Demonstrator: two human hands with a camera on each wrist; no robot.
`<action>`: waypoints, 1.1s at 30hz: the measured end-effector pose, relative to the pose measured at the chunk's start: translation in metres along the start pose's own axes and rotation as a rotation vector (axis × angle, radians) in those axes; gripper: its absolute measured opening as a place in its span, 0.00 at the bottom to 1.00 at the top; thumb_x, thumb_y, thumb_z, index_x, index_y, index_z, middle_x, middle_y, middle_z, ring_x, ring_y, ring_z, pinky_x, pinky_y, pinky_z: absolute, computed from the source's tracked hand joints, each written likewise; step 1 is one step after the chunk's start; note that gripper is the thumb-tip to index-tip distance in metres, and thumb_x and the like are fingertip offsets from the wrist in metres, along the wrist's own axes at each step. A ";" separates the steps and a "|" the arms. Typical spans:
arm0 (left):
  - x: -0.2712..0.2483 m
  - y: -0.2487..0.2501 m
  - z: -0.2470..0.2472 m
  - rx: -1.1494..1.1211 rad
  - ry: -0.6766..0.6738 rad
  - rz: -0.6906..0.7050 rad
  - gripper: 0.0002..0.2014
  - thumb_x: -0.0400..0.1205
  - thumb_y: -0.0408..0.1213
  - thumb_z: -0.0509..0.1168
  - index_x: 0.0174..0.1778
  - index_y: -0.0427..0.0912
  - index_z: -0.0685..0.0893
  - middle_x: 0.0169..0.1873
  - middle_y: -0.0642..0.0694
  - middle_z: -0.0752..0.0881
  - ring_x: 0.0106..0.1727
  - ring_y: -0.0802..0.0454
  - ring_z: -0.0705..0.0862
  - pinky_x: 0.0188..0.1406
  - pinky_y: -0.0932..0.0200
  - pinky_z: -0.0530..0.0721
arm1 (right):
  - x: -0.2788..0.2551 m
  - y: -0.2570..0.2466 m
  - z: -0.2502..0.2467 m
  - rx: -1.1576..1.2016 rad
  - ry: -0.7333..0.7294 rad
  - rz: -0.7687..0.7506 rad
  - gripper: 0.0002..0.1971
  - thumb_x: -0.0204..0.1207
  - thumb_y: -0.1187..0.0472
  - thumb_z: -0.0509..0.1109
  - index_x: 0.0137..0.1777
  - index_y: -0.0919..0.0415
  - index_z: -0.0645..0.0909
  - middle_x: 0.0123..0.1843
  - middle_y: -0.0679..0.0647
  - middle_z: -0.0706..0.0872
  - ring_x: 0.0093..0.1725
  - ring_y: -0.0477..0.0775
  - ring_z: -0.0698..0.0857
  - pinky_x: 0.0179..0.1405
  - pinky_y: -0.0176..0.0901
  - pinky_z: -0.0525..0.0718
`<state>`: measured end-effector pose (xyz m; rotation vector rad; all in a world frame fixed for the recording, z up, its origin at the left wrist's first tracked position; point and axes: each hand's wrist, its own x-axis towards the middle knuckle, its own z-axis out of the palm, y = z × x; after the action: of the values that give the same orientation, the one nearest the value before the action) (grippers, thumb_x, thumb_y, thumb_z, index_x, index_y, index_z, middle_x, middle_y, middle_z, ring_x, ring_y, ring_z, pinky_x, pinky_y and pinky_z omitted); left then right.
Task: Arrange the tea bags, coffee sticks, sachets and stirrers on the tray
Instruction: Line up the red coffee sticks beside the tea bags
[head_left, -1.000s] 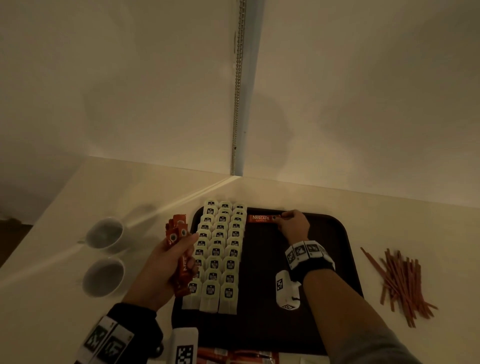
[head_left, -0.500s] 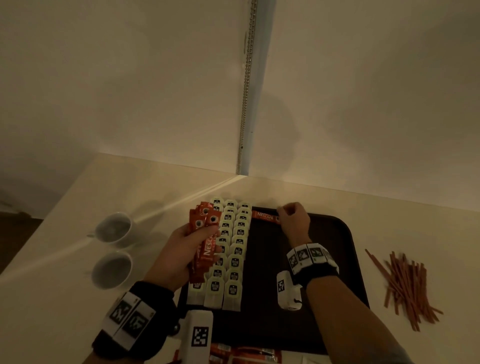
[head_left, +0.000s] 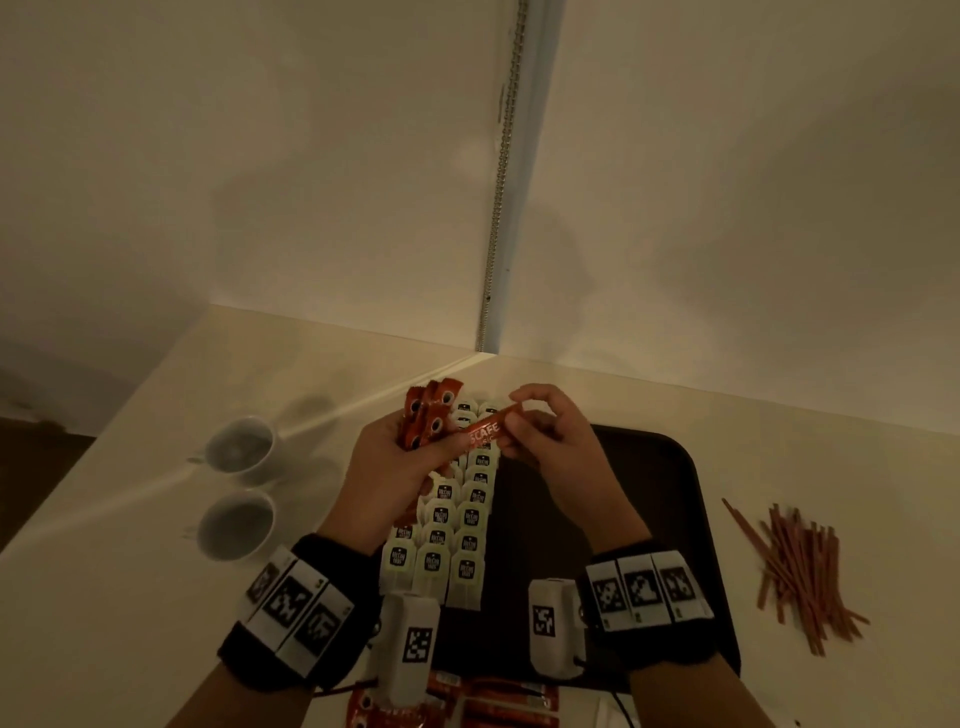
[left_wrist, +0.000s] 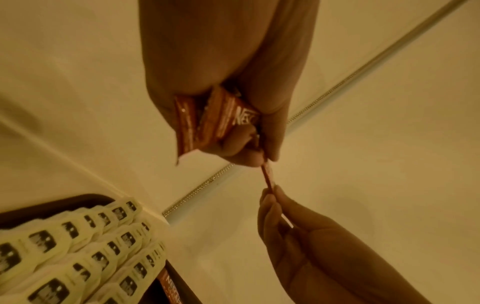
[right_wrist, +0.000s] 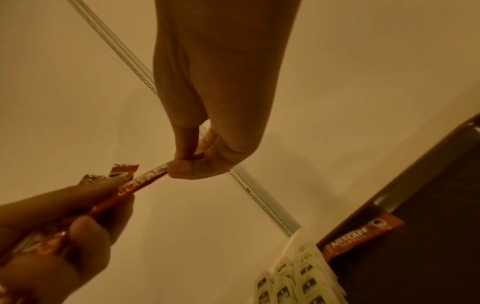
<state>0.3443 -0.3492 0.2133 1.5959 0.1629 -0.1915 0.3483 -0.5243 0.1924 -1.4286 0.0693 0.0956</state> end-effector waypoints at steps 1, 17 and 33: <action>0.001 0.001 0.000 0.000 0.048 0.037 0.04 0.74 0.32 0.74 0.42 0.40 0.86 0.24 0.49 0.86 0.19 0.62 0.79 0.17 0.68 0.72 | -0.002 0.002 0.001 0.027 -0.005 0.008 0.10 0.79 0.71 0.64 0.58 0.64 0.77 0.39 0.53 0.86 0.39 0.45 0.86 0.44 0.36 0.86; 0.002 -0.007 0.004 -0.028 0.110 0.055 0.02 0.77 0.34 0.72 0.43 0.41 0.87 0.32 0.43 0.89 0.20 0.58 0.81 0.18 0.68 0.75 | -0.010 0.002 0.000 -0.044 0.064 0.020 0.05 0.72 0.69 0.71 0.46 0.63 0.84 0.42 0.57 0.87 0.38 0.46 0.85 0.39 0.31 0.84; 0.026 -0.010 0.000 -0.486 -0.072 -0.314 0.02 0.83 0.35 0.60 0.46 0.42 0.74 0.24 0.49 0.72 0.19 0.55 0.70 0.21 0.61 0.76 | 0.052 0.069 -0.097 -0.501 0.476 0.259 0.06 0.75 0.68 0.70 0.49 0.58 0.81 0.52 0.61 0.87 0.43 0.53 0.85 0.45 0.46 0.86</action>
<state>0.3677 -0.3495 0.1978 1.0719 0.3750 -0.4189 0.3934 -0.6096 0.1056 -1.9128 0.6623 -0.0195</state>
